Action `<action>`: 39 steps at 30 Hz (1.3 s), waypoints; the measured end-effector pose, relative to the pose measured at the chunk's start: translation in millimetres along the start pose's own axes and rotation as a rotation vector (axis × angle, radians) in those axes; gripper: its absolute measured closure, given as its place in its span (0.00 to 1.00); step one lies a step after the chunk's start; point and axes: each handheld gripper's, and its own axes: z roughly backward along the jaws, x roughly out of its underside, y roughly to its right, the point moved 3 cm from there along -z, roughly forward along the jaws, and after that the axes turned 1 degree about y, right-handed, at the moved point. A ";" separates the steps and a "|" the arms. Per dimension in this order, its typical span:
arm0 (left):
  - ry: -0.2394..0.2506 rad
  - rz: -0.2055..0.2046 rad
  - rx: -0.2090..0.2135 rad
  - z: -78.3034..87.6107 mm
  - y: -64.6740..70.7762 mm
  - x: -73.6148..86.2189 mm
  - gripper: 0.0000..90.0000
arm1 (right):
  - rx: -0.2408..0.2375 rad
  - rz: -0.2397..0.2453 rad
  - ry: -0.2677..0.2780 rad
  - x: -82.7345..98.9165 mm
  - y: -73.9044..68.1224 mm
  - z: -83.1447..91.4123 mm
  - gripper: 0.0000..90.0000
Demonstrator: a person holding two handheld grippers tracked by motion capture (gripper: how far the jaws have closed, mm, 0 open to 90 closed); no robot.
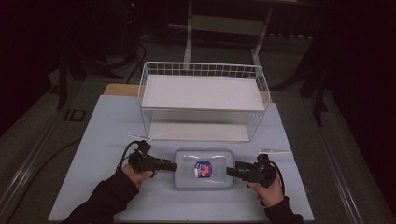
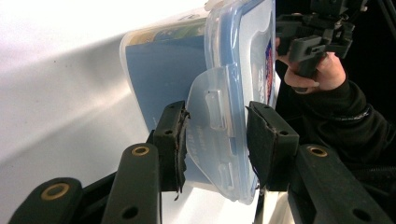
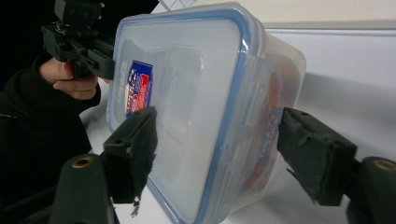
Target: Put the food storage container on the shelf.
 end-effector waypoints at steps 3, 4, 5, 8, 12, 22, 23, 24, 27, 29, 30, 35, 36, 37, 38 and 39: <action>0.004 -0.014 -0.002 0.2 1.8 1.2 0.66 | -0.012 -0.018 -0.014 0.5 1.8 -0.5 0.36; 0.003 -0.015 -0.002 0.3 2.0 1.4 0.66 | -0.015 -0.025 -0.023 0.9 2.3 -1.0 0.38; 0.001 -0.018 -0.004 0.5 2.6 1.6 0.66 | -0.021 -0.027 -0.029 1.4 2.8 -1.4 0.41; 0.000 -0.028 -0.006 0.7 3.4 1.9 0.66 | -0.020 -0.020 -0.049 2.6 2.3 -2.6 0.49; 0.002 -0.039 -0.006 0.8 4.6 2.7 0.66 | -0.036 -0.040 -0.055 3.1 5.1 1.8 0.58; 0.018 -0.061 -0.033 3.4 11.8 7.0 0.66 | -0.021 -0.019 -0.068 3.2 -2.0 4.8 0.59; 0.024 -0.061 -0.034 4.6 12.2 6.5 0.66 | -0.024 -0.017 -0.066 2.8 -2.4 4.5 0.59; 0.027 -0.061 -0.039 5.8 13.1 5.8 0.66 | -0.027 -0.019 -0.065 2.1 -2.8 4.3 0.60; 0.028 -0.074 -0.050 9.6 15.2 2.7 0.66 | -0.034 -0.007 -0.064 -2.0 -3.5 2.7 0.60; 0.037 -0.081 -0.056 12.0 16.4 0.0 0.66 | -0.036 0.002 -0.062 -6.1 -4.2 2.0 0.60; 0.041 -0.086 -0.060 13.2 16.8 -1.5 0.66 | -0.038 0.006 -0.059 -8.4 -4.6 1.9 0.59; 0.066 -0.119 -0.074 18.7 18.7 -11.1 0.66 | -0.035 0.043 -0.033 -21.7 -6.7 1.3 0.59; 0.071 -0.125 -0.077 19.4 19.1 -13.2 0.66 | -0.036 0.046 -0.033 -24.4 -7.0 1.5 0.59; 0.076 -0.131 -0.079 20.1 19.0 -15.3 0.66 | -0.034 0.056 -0.025 -27.1 -6.7 1.2 0.59; 0.081 -0.135 -0.083 20.4 19.1 -17.3 0.66 | -0.034 0.060 -0.022 -29.6 -6.5 1.3 0.59; 0.086 -0.144 -0.087 20.8 19.0 -19.4 0.66 | -0.033 0.067 -0.015 -32.2 -6.0 1.0 0.59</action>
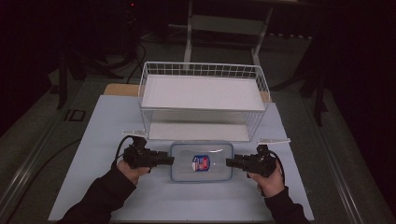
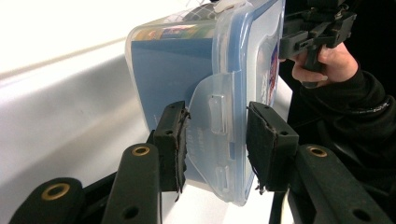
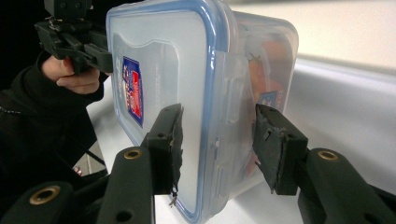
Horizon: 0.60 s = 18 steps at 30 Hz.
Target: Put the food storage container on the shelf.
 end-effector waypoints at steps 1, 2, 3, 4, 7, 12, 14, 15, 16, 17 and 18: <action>0.005 -0.002 -0.003 0.0 -0.3 -2.0 0.66 | 0.002 0.009 0.004 -2.3 0.8 0.0 0.59; 0.009 -0.006 -0.008 0.0 -0.9 -3.8 0.66 | 0.004 0.014 0.007 -4.7 1.3 -0.1 0.59; 0.014 -0.015 -0.012 0.1 -1.7 -5.5 0.66 | 0.006 0.025 0.011 -7.0 2.1 -0.3 0.59; 0.020 -0.012 -0.012 -0.3 -2.7 -7.1 0.66 | 0.007 0.030 0.014 -9.2 2.8 -0.5 0.59; 0.032 -0.019 -0.020 -1.1 -5.0 -10.6 0.66 | 0.009 0.043 0.021 -14.7 5.7 -1.7 0.59; 0.041 -0.035 -0.038 -2.5 -7.7 -15.8 0.66 | 0.006 0.059 0.021 -22.8 12.2 -3.7 0.59; 0.044 -0.036 -0.040 -3.0 -10.1 -18.5 0.66 | 0.005 0.069 0.025 -26.3 14.6 -4.8 0.59; 0.048 -0.037 -0.043 -3.2 -11.4 -19.9 0.66 | 0.005 0.071 0.026 -28.1 15.9 -5.7 0.59; 0.051 -0.040 -0.045 -3.4 -12.7 -21.2 0.66 | 0.005 0.072 0.028 -29.9 17.4 -6.5 0.59; 0.053 -0.041 -0.048 -3.7 -14.3 -22.6 0.66 | 0.005 0.076 0.027 -31.8 19.0 -7.2 0.59; 0.058 -0.044 -0.052 -3.9 -15.7 -24.1 0.66 | 0.005 0.078 0.028 -33.7 20.5 -8.3 0.59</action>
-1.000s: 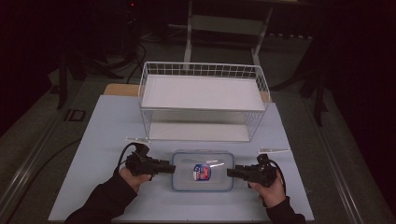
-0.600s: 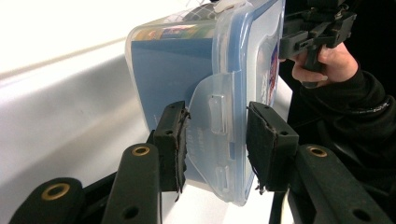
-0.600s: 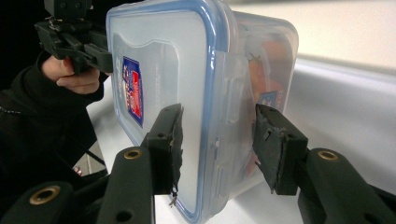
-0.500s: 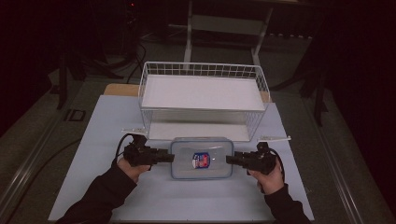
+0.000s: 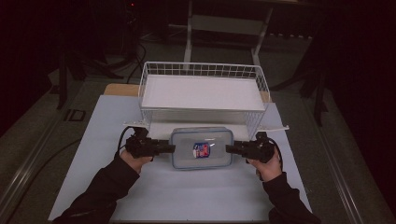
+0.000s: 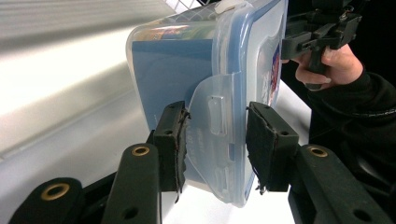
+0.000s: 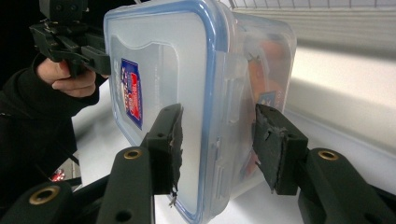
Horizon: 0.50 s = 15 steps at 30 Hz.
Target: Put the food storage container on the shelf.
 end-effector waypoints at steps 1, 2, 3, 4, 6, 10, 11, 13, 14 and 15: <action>0.004 -0.005 -0.003 -0.2 -1.5 -1.7 0.66 | 0.001 0.001 0.005 -1.7 1.2 -1.0 0.59; 0.011 -0.008 -0.008 -0.2 -2.6 -3.5 0.66 | 0.001 0.010 0.007 -3.4 2.6 -2.0 0.59; 0.019 -0.016 -0.015 -0.4 -4.1 -6.1 0.65 | 0.003 0.013 0.009 -5.1 3.8 -2.8 0.59; 0.025 -0.022 -0.020 -0.4 -4.5 -7.5 0.65 | 0.002 0.017 0.019 -7.1 5.4 -3.8 0.59; 0.040 -0.033 -0.029 -0.9 -6.6 -10.9 0.65 | 0.000 0.027 0.028 -9.7 8.3 -5.2 0.59; 0.057 -0.046 -0.054 -6.1 -12.0 -14.1 0.65 | 0.006 0.033 0.046 -13.8 14.9 -8.2 0.59; 0.057 -0.054 -0.060 -7.8 -13.0 -14.4 0.64 | 0.011 0.038 0.046 -14.1 16.1 -8.8 0.59; 0.062 -0.062 -0.067 -11.3 -15.4 -14.9 0.64 | 0.016 0.043 0.052 -14.6 20.2 -9.8 0.59; 0.065 -0.072 -0.075 -13.4 -15.8 -15.2 0.64 | 0.018 0.045 0.053 -14.6 22.2 -10.0 0.59; 0.070 -0.078 -0.082 -15.4 -16.8 -15.5 0.64 | 0.021 0.044 0.053 -14.7 24.4 -10.3 0.59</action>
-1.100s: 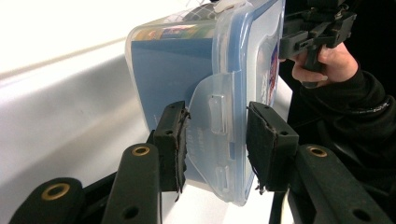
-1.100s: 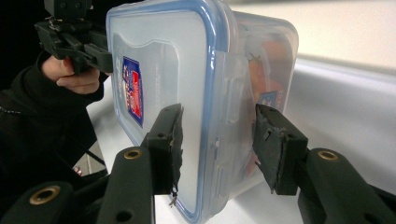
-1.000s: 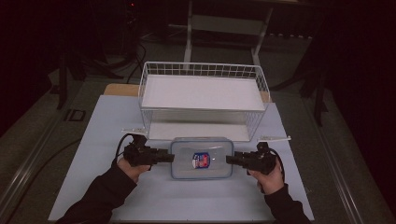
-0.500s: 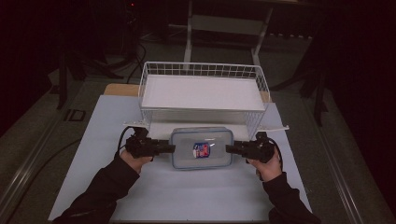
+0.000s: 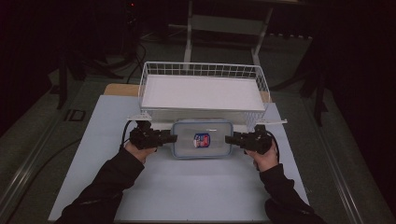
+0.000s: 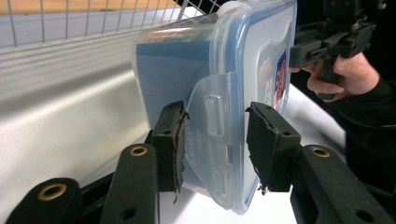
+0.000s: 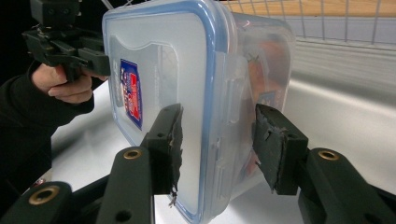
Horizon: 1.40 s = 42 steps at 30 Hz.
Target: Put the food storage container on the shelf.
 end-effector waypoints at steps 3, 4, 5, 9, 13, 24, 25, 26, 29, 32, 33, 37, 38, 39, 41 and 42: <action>0.015 0.000 -0.002 -5.9 -5.0 -0.4 0.64 | 0.005 -0.007 0.004 0.1 6.0 -1.3 0.59; 0.016 0.005 -0.004 -7.8 -6.6 -0.3 0.64 | 0.009 -0.007 0.006 -0.1 8.1 -1.8 0.59; 0.015 0.007 -0.002 -9.6 -8.1 -0.1 0.64 | 0.011 -0.008 0.009 -0.1 9.9 -2.4 0.59; 0.037 -0.004 -0.013 -14.8 -12.5 1.4 0.64 | 0.019 0.002 0.018 0.5 17.4 -5.4 0.59; 0.057 -0.017 -0.037 -18.0 -12.5 2.0 0.63 | 0.028 0.011 0.030 1.1 22.7 -8.9 0.58; 0.056 -0.025 -0.073 -35.4 -18.2 7.6 0.61 | 0.069 0.040 0.024 5.4 32.7 -10.4 0.57; 0.060 -0.022 -0.071 -36.2 -18.9 7.4 0.61 | 0.072 0.043 0.023 5.3 33.4 -10.3 0.58; 0.060 -0.022 -0.071 -36.2 -18.9 7.4 0.61 | 0.072 0.043 0.023 5.3 33.4 -10.3 0.58; 0.068 -0.013 -0.066 -37.5 -20.7 6.1 0.61 | 0.073 0.041 0.023 4.6 34.7 -10.1 0.57; 0.072 0.005 -0.062 -37.9 -21.4 5.5 0.61 | 0.078 0.024 0.022 3.6 35.2 -10.3 0.57; 0.077 0.004 -0.064 -38.4 -21.4 5.5 0.61 | 0.079 0.023 0.023 3.6 35.2 -10.4 0.57; 0.098 -0.006 -0.079 -40.5 -21.4 6.1 0.59 | 0.091 0.014 0.031 4.5 36.0 -11.7 0.56; 0.106 -0.006 -0.089 -42.0 -21.1 6.1 0.59 | 0.091 0.014 0.031 4.5 36.0 -11.7 0.56; 0.106 -0.006 -0.089 -42.0 -21.1 6.1 0.58 | 0.091 0.014 0.031 4.5 36.0 -11.7 0.56; 0.114 -0.014 -0.113 -46.3 -20.9 5.9 0.55 | 0.092 -0.040 0.041 6.8 39.5 -13.3 0.54; 0.115 0.001 -0.120 -49.0 -20.8 8.0 0.54 | 0.095 -0.046 0.048 7.6 40.1 -13.7 0.54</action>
